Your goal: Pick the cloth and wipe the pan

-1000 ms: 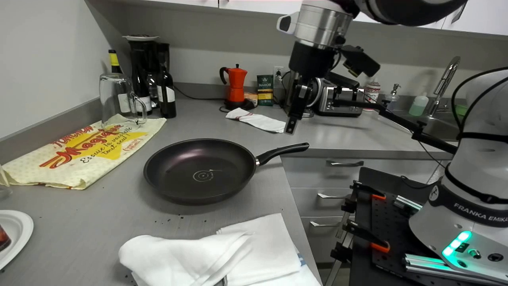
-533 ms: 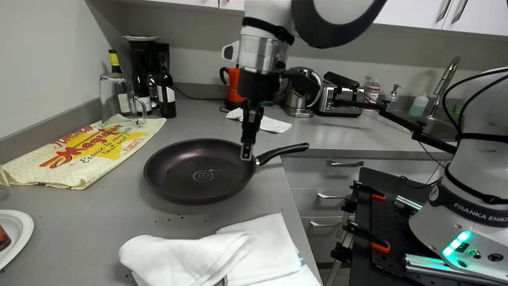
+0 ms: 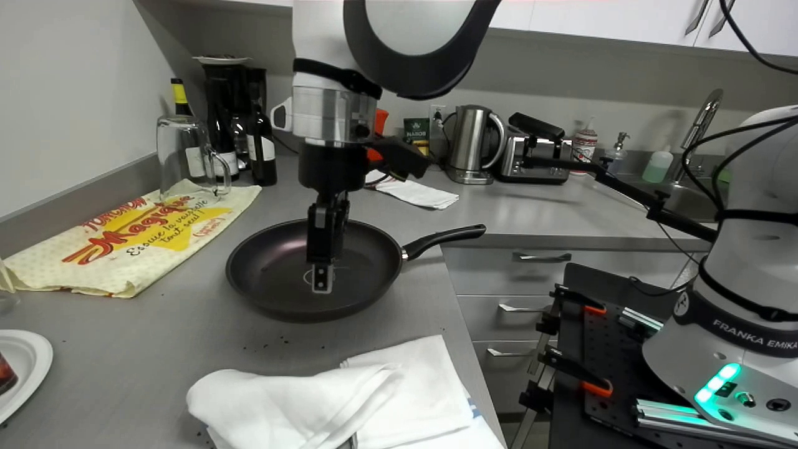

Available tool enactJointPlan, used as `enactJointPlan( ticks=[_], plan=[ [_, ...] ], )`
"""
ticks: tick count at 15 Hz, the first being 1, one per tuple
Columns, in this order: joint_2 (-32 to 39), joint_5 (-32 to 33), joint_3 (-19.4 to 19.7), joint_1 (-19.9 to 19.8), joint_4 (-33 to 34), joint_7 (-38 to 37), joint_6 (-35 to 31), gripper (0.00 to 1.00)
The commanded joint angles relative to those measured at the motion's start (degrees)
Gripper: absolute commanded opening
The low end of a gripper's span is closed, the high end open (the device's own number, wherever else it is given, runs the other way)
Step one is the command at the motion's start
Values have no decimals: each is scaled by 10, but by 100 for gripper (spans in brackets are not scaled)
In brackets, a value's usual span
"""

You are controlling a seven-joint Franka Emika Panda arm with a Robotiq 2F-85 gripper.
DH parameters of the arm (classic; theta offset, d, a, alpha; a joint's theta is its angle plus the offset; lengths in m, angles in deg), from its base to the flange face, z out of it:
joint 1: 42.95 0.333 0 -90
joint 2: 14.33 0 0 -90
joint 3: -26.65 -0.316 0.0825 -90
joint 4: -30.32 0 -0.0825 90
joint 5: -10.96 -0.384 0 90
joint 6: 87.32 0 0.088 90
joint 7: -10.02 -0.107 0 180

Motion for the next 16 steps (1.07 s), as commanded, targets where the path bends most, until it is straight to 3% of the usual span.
enactJointPlan(
  ticks=[1, 7, 15, 16],
  plan=[
    [60, -12, -21, 5, 58, 24, 22, 100],
    [143, 1, -43, 28, 105, 4, 13, 100],
    [219, 17, -33, 43, 134, -13, 13, 100],
    [225, 17, -33, 43, 136, -13, 10, 90]
  ],
)
